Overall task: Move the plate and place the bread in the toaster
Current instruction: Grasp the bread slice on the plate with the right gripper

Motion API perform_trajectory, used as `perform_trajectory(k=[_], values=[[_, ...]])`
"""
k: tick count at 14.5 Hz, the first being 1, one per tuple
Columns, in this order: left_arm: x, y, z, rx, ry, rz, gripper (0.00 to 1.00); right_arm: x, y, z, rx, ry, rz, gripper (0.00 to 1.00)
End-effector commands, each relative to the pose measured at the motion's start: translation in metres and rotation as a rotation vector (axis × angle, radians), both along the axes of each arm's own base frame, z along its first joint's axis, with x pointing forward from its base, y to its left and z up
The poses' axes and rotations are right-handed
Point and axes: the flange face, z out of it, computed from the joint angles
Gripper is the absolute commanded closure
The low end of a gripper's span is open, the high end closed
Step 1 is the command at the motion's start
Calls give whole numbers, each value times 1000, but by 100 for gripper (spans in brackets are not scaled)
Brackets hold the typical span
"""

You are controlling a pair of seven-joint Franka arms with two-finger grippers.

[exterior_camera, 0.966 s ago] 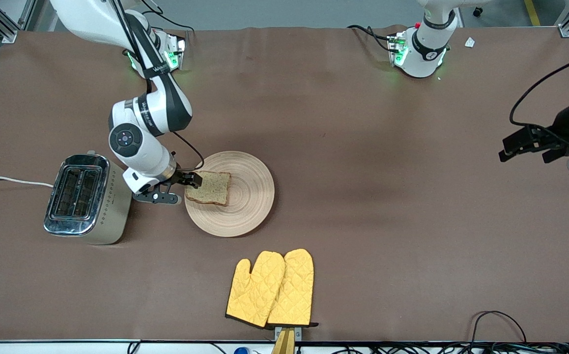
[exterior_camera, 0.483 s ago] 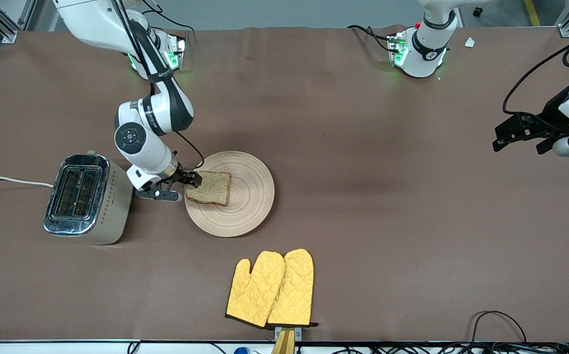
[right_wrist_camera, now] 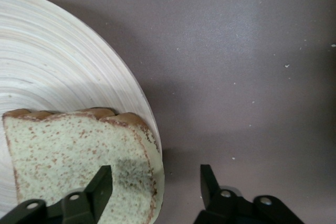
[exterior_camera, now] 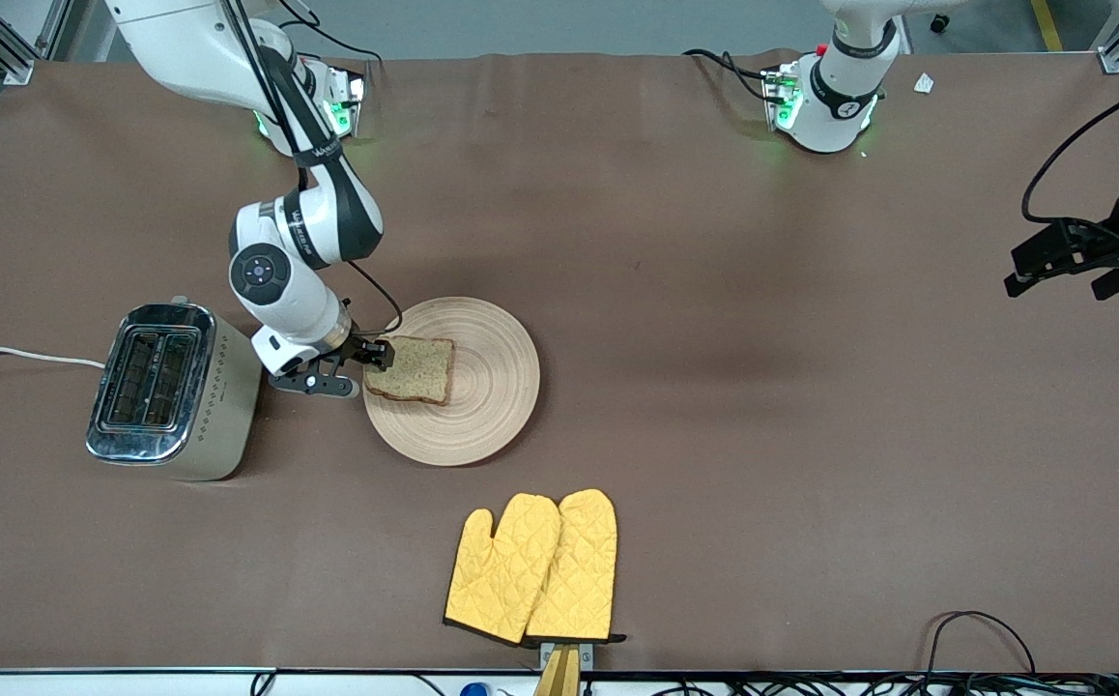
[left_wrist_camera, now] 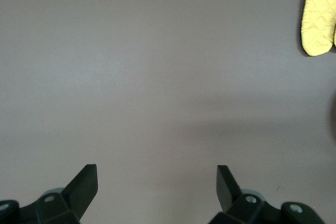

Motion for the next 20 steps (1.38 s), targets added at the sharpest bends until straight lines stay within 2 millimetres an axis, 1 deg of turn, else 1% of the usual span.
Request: perform_trajectory(k=[1,3,7,8,10,11,14,15,16,17,20], values=[[-9,-6,13,17,-6,-10,0,-4,3,-4,13,-3,-21,34],[-10,-9,13,18,-4,-8,0,-4,3,-7,10,1,-21,43],[-15,-9,15,18,4,-7,0,-4,1,-10,30,12,-57,75],[-9,-10,16,21,-36,-4,0,-5,1,-10,30,16,-56,86],[-7,-9,20,52,-69,-1,0,-4,2,-9,30,16,-55,95],[-5,-9,15,53,-61,6,0,-3,1,-9,30,17,-55,97],[-5,-10,15,57,-55,3,0,0,1,-5,33,21,-53,99],[-5,-12,16,55,-57,2,0,5,4,3,34,33,-51,100],[-6,-12,17,56,-57,0,0,11,6,11,34,58,-50,100],[-5,-12,16,57,-57,-3,0,18,8,25,53,91,-66,100],[-5,-10,17,58,-59,-9,0,38,21,73,76,172,-69,100]])
